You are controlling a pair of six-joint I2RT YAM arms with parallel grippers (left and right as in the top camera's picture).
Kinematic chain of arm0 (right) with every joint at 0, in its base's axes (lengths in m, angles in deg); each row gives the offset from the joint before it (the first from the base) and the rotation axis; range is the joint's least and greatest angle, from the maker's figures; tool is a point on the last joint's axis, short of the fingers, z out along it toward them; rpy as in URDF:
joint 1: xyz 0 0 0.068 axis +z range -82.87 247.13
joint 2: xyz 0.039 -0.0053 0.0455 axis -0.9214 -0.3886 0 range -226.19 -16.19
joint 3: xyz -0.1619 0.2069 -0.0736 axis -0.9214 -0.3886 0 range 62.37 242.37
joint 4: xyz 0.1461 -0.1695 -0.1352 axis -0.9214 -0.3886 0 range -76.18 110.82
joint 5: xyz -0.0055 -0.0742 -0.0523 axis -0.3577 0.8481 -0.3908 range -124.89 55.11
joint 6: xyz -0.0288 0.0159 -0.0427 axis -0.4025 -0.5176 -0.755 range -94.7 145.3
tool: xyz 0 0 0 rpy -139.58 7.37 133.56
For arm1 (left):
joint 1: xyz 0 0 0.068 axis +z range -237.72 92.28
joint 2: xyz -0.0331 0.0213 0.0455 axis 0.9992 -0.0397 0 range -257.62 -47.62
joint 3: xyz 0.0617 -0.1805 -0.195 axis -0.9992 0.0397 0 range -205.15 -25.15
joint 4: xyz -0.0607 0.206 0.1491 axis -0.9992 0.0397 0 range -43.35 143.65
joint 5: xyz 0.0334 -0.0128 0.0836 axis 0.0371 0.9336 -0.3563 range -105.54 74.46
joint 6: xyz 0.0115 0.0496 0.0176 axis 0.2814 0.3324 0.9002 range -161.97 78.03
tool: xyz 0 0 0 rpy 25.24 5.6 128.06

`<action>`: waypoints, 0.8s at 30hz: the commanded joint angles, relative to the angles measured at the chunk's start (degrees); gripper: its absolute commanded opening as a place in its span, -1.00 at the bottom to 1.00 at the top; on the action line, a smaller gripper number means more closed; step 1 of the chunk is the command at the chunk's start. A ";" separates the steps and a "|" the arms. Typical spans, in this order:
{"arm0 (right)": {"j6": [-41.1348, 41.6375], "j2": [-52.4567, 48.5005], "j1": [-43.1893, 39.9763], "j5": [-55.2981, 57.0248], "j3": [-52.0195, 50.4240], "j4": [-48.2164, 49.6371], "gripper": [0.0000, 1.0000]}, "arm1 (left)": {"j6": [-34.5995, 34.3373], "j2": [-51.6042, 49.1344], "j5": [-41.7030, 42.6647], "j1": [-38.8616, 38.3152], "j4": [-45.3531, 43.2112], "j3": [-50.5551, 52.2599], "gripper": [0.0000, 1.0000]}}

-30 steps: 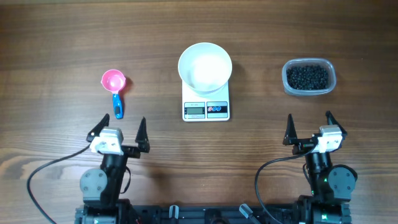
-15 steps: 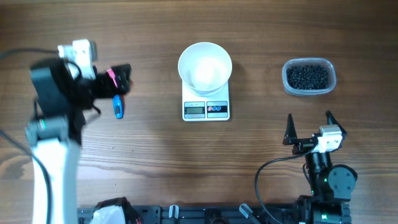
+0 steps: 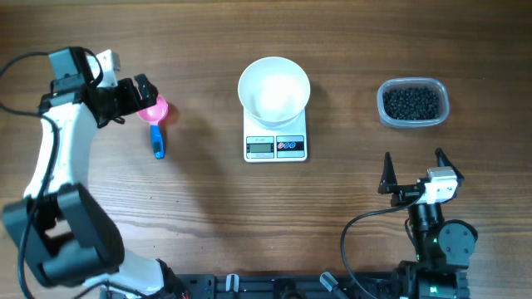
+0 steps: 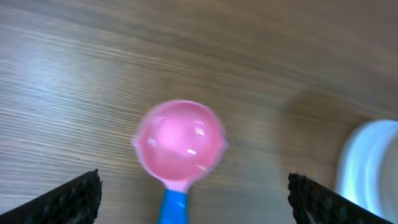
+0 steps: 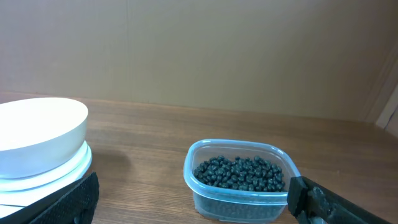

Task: Scoop item into bowl and weigh 150g on scale
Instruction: 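Reach left gripper to the pink scoop and grasp its blue handle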

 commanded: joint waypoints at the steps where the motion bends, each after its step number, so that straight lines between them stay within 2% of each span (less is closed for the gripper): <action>1: -0.15 0.31 0.24 0.50 -0.09 0.20 0.99 | 4.39 -4.22 -6.82 0.33 -2.69 -0.74 0.98; 9: -0.15 0.31 0.24 0.50 -0.09 0.20 0.99 | 6.99 -12.00 -6.82 0.33 -6.45 -0.74 0.70; 19: -0.13 0.31 0.24 0.50 -0.09 0.17 1.00 | 6.95 -15.02 -6.69 0.26 -9.60 -0.74 0.03; 24: -0.15 0.31 0.24 0.50 -0.09 0.17 1.00 | 6.91 -17.35 -6.29 0.26 -9.14 -0.74 -0.07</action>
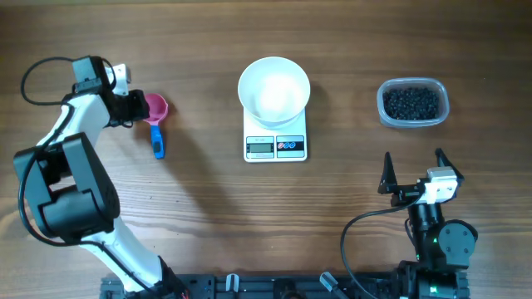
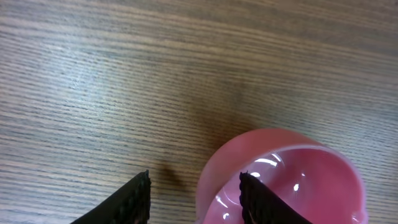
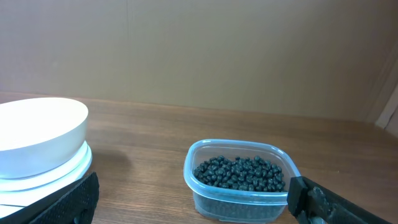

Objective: Scoop item into bowl and weigh 150g on scale

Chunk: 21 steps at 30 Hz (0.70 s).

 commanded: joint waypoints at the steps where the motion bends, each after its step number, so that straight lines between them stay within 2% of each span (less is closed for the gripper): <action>1: -0.15 0.31 0.24 0.50 -0.09 0.15 0.99 | 0.07 -3.10 0.15 0.26 0.46 -0.70 -0.12; 4: -0.15 0.31 0.24 0.50 -0.09 0.15 0.99 | 0.07 -3.30 0.13 0.26 0.37 -0.72 -0.34; 6: -0.13 0.31 0.24 0.50 -0.09 0.15 0.99 | 0.07 -3.30 0.11 0.26 0.22 -0.72 -0.56; 8: -0.15 0.31 0.24 0.50 -0.09 0.17 0.99 | 0.02 -3.30 0.15 0.26 0.20 -0.72 -0.92; 12: -0.15 0.31 0.24 0.50 -0.09 0.15 0.99 | -2.05 -1.31 2.67 0.26 0.17 -0.81 -0.92; 21: -0.13 0.31 0.24 0.50 -0.09 0.17 0.99 | -22.71 15.87 13.16 -0.02 -0.13 -1.53 -0.92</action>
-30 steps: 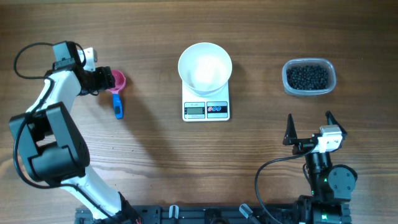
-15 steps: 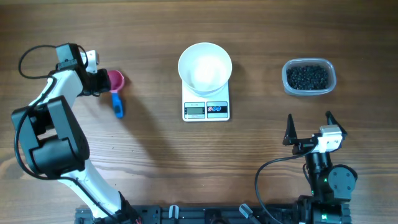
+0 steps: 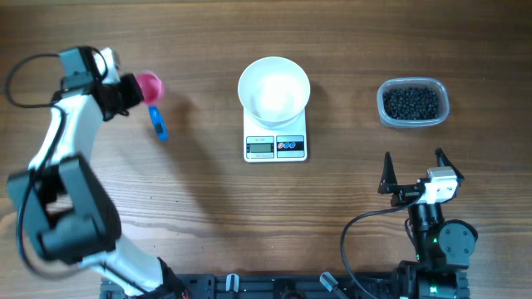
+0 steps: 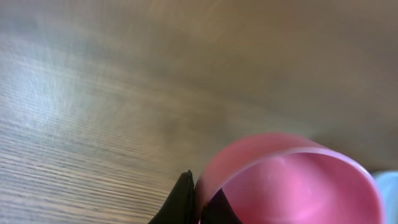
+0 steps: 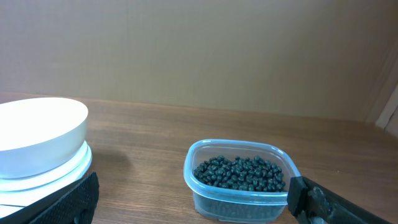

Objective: Scoop item into bowl and weigh 150g on scale

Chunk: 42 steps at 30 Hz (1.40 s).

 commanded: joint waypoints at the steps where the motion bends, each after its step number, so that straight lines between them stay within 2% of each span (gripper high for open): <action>1: -0.15 0.31 0.24 0.50 -0.09 0.15 0.99 | -12.20 11.54 8.13 -0.57 0.31 -0.76 -0.92; 7: -0.15 0.31 0.24 0.50 -0.09 0.15 0.99 | -20.00 16.81 8.98 -5.46 1.77 -0.76 -0.92; 13: 0.04 0.31 0.24 -0.02 -0.09 0.37 0.99 | -32.35 16.98 9.03 -11.08 2.12 -0.76 -0.92; 15: 4.74 0.31 0.24 -4.66 -0.09 0.72 0.99 | -34.53 16.98 9.01 -12.20 2.23 -0.76 -0.92; 17: 14.49 0.31 0.24 -10.38 -0.09 1.77 0.99 | -35.63 16.98 9.03 -12.72 2.51 -0.76 -0.92; 20: 24.55 0.31 0.24 -15.26 -0.09 3.63 0.99 | -37.62 16.98 9.03 -12.72 3.41 -0.76 -0.92; 29: 25.18 -1.14 0.24 -26.12 0.72 7.52 0.99 | -42.93 16.98 9.20 -13.05 1.95 -0.76 -0.92; 34: 25.18 -10.16 0.24 -29.90 7.37 9.07 0.99 | -48.43 16.98 9.18 -14.64 1.68 -0.76 -0.92; 39: 25.16 -27.85 0.24 -35.82 20.35 8.22 0.99 | -54.01 16.98 9.18 -16.94 1.53 -0.76 -0.92; 42: 25.18 -39.89 0.24 -38.99 30.62 2.12 0.99 | -58.62 16.98 9.20 -17.94 1.51 -0.76 -0.92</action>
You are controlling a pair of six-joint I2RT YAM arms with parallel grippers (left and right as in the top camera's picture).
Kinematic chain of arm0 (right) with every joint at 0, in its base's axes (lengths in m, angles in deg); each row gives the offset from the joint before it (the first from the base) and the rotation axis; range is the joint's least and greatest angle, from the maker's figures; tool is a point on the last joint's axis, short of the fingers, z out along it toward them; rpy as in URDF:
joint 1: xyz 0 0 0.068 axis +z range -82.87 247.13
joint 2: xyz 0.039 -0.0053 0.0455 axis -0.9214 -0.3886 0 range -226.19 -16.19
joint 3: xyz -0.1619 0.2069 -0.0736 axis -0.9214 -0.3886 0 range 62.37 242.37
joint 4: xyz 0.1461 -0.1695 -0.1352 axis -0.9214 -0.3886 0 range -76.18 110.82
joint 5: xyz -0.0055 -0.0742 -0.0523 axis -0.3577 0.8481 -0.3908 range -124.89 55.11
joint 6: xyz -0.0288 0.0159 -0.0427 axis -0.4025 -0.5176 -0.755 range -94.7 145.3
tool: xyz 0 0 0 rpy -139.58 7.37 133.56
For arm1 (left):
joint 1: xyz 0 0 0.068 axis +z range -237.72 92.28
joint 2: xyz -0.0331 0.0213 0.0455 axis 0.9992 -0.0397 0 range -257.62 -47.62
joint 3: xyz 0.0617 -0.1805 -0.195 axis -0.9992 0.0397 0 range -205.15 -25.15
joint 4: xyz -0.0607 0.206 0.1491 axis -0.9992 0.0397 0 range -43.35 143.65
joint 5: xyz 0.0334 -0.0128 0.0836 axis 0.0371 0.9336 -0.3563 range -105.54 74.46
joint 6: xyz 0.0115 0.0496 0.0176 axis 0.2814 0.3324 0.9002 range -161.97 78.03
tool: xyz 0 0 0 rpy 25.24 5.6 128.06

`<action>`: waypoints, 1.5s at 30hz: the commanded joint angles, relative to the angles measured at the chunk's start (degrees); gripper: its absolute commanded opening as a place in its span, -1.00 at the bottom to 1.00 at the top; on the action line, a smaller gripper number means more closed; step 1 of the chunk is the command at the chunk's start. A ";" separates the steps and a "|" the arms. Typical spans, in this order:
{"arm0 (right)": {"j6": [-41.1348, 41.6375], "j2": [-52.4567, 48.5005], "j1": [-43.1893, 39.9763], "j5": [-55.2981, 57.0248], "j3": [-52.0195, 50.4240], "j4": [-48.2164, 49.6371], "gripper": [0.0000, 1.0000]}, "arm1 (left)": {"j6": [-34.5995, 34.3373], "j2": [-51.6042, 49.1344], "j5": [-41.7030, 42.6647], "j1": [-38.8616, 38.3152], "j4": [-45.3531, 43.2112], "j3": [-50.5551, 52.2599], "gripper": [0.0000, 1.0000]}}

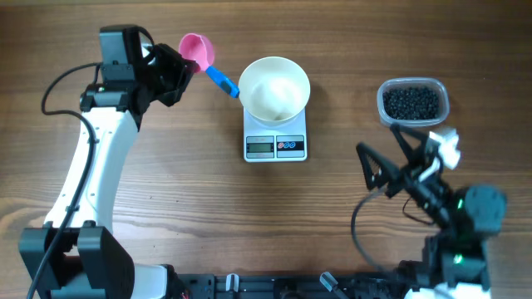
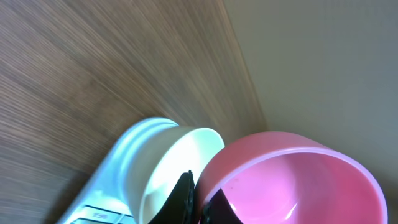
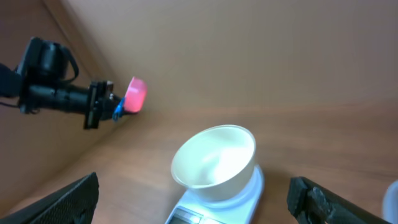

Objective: Scoop item into bowl and weigh 150g on scale

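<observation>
My left gripper (image 1: 176, 68) is shut on the rim of the pink scoop (image 1: 198, 49), held in the air just left of the white bowl (image 1: 243, 91). The scoop's blue handle (image 1: 220, 80) points at the bowl. The scoop (image 2: 298, 180) looks empty in the left wrist view, with the bowl (image 2: 163, 163) behind it. The bowl stands on the white scale (image 1: 275, 147). Dark beads fill a clear tub (image 1: 413, 102) at the right. My right gripper (image 1: 391, 160) hangs open below the tub, facing left toward the bowl (image 3: 214, 163).
The left arm (image 1: 91, 158) reaches up along the table's left side. In the right wrist view a brown wall stands behind the table. The tub sits near the table's right back corner.
My left gripper has carried the scoop from the far left over to the bowl's left side. My right arm has risen and turned left, so its view shows the bowl and scale instead of the tub.
First the scoop lay on the table at the left with my open left gripper above it. Then the fingers stood astride the cup's rim. Then they were shut on the rim with the scoop lifted, and now it hangs beside the bowl. The right arm stayed still until now.
</observation>
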 commanded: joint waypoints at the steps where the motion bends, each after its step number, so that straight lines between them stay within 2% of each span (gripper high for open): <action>1: 0.35 -14.75 0.26 -6.47 13.60 -7.28 0.99 | -8.57 0.63 0.48 -1.49 -0.22 -0.63 -0.92; 5: 0.33 -29.14 1.64 -7.04 28.06 -18.43 1.00 | -13.53 0.63 0.46 -3.13 -0.22 -0.63 -0.92; 8: 1.18 -37.05 6.67 -6.16 35.45 -19.54 1.00 | -18.84 0.63 0.42 -4.20 -0.24 -0.63 -0.92; 9: 3.85 -39.60 9.31 -3.76 37.70 -19.54 1.00 | -20.44 0.63 0.00 -4.70 -0.22 -0.63 -0.92; 13: 19.43 -45.83 17.99 5.11 40.15 -15.13 0.99 | -21.99 0.63 -3.69 -7.23 -0.15 -0.63 -0.92; 16: 21.31 -50.16 21.70 6.80 40.13 -7.45 0.99 | -22.01 0.63 -6.01 -9.62 -0.11 -0.63 -0.92; 19: 29.62 -53.83 22.75 5.90 40.13 -5.84 0.99 | -22.95 0.63 -9.60 -11.56 0.35 -0.63 -0.92; 20: 29.59 -55.28 22.86 4.70 40.11 -4.76 0.99 | -24.63 0.63 -11.34 -12.46 1.44 -0.61 -0.92; 23: 25.64 -58.40 22.97 1.20 40.11 -3.67 0.80 | -27.93 0.63 -13.99 -14.05 3.37 -0.55 -0.92; 35: 19.47 -59.30 28.39 3.17 40.11 -0.90 0.46 | -27.93 0.61 -17.42 -17.73 9.22 -0.55 -0.92; 37: 18.25 -59.30 29.14 3.17 40.09 -1.18 0.32 | -27.93 0.61 -17.42 -17.73 9.46 -0.55 -0.92; 38: 17.88 -59.30 29.57 3.52 40.09 -1.40 0.17 | -27.93 0.61 -17.38 -17.75 9.55 -0.55 -0.92; 40: 17.94 -59.30 30.01 4.94 40.09 -2.34 -0.01 | -27.93 0.61 -17.18 -17.73 9.55 -0.55 -0.92; 45: 18.49 -59.30 30.14 6.60 40.00 -4.22 -0.14 | -27.93 0.61 -17.18 -17.75 9.77 -0.55 -0.92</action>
